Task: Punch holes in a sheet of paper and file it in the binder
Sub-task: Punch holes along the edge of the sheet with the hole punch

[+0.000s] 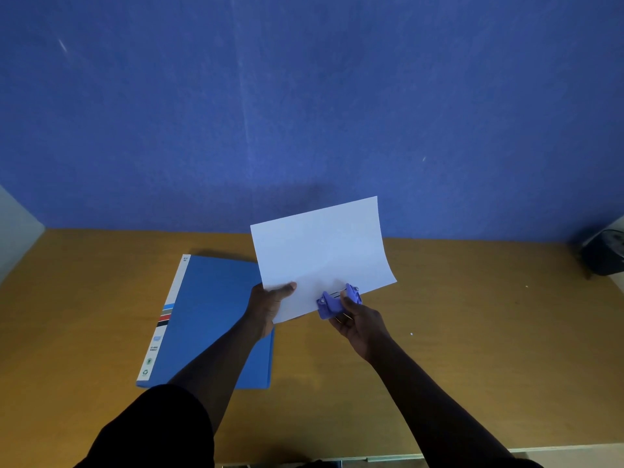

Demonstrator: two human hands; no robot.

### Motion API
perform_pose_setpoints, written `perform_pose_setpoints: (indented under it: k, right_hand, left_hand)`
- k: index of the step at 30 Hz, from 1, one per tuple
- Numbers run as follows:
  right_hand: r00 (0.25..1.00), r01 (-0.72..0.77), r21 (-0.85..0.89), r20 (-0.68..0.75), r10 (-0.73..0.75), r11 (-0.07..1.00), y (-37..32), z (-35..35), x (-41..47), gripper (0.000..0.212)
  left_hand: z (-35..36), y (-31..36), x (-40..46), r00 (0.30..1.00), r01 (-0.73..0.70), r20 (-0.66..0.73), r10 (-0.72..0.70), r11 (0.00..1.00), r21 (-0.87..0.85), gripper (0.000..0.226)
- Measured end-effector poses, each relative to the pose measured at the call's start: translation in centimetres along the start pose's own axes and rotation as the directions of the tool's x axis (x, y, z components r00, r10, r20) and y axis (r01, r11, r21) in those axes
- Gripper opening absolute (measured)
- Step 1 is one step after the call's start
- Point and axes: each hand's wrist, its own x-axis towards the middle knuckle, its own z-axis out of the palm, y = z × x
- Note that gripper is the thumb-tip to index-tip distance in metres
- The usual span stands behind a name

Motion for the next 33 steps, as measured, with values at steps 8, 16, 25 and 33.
perform_pose_setpoints:
  k: [8,16,25,33]
  right_hand:
    - [1.000,0.018,0.005,-0.013,-0.018,1.000,-0.2,0.3,-0.1,0.024]
    - [0.999,0.022,0.005,-0.039,-0.022,1.000,-0.5,0.7,-0.3,0.015]
    - [0.998,0.011,0.003,-0.066,-0.011,1.000,-0.5,0.5,0.2,0.019]
    - [0.999,0.010,-0.001,-0.031,-0.010,1.000,-0.4,0.5,0.4,0.028]
  left_hand:
    - [-0.2,0.1,0.5,0.999,-0.003,0.037,0.004,1.000,-0.008,0.034]
    - [-0.3,-0.3,1.3,1.000,-0.001,0.029,0.001,1.000,-0.008,0.022]
    - [-0.3,-0.4,1.6,1.000,-0.001,0.018,0.000,1.000,0.008,0.025]
    - [-0.5,-0.3,1.9,1.000,-0.013,0.028,0.013,1.000,0.005,0.023]
